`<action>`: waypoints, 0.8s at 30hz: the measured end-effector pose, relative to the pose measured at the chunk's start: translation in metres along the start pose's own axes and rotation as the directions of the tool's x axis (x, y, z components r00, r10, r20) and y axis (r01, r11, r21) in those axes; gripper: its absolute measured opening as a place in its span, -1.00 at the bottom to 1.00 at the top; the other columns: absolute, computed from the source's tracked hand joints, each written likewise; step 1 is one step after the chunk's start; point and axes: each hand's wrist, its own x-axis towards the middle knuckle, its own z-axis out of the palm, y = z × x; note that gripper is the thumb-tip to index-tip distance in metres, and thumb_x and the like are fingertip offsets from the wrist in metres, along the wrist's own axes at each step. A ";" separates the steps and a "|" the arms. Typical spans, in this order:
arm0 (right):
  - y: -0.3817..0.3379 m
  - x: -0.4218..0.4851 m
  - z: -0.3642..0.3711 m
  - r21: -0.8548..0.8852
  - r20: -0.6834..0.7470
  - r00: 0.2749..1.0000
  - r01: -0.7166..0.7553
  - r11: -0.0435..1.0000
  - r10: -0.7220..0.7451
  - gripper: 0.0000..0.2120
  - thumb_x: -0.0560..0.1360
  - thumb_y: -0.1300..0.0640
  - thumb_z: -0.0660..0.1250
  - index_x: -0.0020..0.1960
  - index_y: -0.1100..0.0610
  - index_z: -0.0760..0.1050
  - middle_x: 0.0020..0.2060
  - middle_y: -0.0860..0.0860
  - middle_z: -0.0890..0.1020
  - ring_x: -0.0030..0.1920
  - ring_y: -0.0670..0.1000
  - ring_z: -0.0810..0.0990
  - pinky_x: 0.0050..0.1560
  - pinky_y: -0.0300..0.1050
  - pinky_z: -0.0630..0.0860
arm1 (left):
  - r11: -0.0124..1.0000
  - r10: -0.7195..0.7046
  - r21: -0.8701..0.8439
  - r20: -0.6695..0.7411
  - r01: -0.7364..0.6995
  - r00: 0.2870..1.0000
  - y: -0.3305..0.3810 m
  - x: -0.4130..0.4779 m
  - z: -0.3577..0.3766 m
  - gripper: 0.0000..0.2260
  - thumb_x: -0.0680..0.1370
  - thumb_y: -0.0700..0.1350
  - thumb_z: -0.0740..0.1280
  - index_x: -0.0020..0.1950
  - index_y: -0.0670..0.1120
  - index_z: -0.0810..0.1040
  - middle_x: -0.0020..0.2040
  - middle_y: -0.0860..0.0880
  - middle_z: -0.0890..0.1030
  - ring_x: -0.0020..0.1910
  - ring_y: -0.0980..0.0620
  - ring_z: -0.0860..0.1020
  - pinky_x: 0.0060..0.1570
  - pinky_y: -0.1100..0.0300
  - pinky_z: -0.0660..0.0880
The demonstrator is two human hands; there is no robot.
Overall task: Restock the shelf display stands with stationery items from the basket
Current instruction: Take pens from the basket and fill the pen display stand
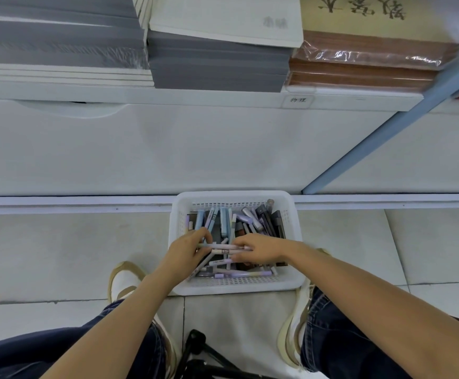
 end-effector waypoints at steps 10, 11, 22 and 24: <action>-0.015 -0.001 -0.002 0.201 0.082 0.997 -0.019 0.979 0.002 -0.91 0.60 -0.03 0.22 -0.02 -0.03 0.42 -0.28 -0.08 0.46 -0.39 -0.18 0.42 -0.33 -0.29 0.35 | 0.940 0.083 0.301 0.252 -0.160 0.964 0.013 0.005 0.006 -0.73 0.59 0.18 0.20 0.07 -0.01 0.45 -0.04 0.02 0.57 -0.14 0.05 0.46 -0.11 0.15 0.36; -0.017 -0.002 -0.003 0.224 0.087 0.996 -0.039 0.974 0.020 -0.88 0.61 -0.01 0.19 -0.01 0.01 0.44 -0.30 -0.09 0.45 -0.44 -0.23 0.41 -0.33 -0.28 0.35 | 0.924 0.088 0.338 0.260 -0.176 0.962 0.013 0.005 0.006 -0.74 0.60 0.19 0.19 0.01 0.00 0.42 -0.07 0.02 0.58 -0.19 0.06 0.44 -0.15 0.16 0.32; -0.026 -0.014 -0.015 0.388 -0.090 0.993 -0.035 0.921 0.075 -0.61 0.65 -0.08 0.09 0.19 0.23 0.45 -0.29 -0.02 0.45 -0.40 -0.12 0.37 -0.38 -0.32 0.36 | 0.907 -0.213 -0.390 -0.103 0.157 0.972 0.021 0.011 -0.012 -0.43 0.54 0.04 0.36 0.44 -0.13 0.23 0.28 -0.05 0.36 0.19 -0.02 0.44 0.16 0.04 0.49; -0.031 -0.015 -0.019 0.457 -0.156 0.985 0.008 0.889 0.072 -0.61 0.67 -0.03 0.07 0.21 0.27 0.42 -0.30 -0.03 0.45 -0.40 -0.13 0.39 -0.36 -0.31 0.39 | 0.718 -0.372 -0.659 -0.091 0.225 0.924 0.032 0.013 -0.019 -0.53 0.53 0.06 0.36 0.33 -0.10 0.31 0.22 -0.08 0.42 0.11 -0.03 0.47 0.01 0.12 0.51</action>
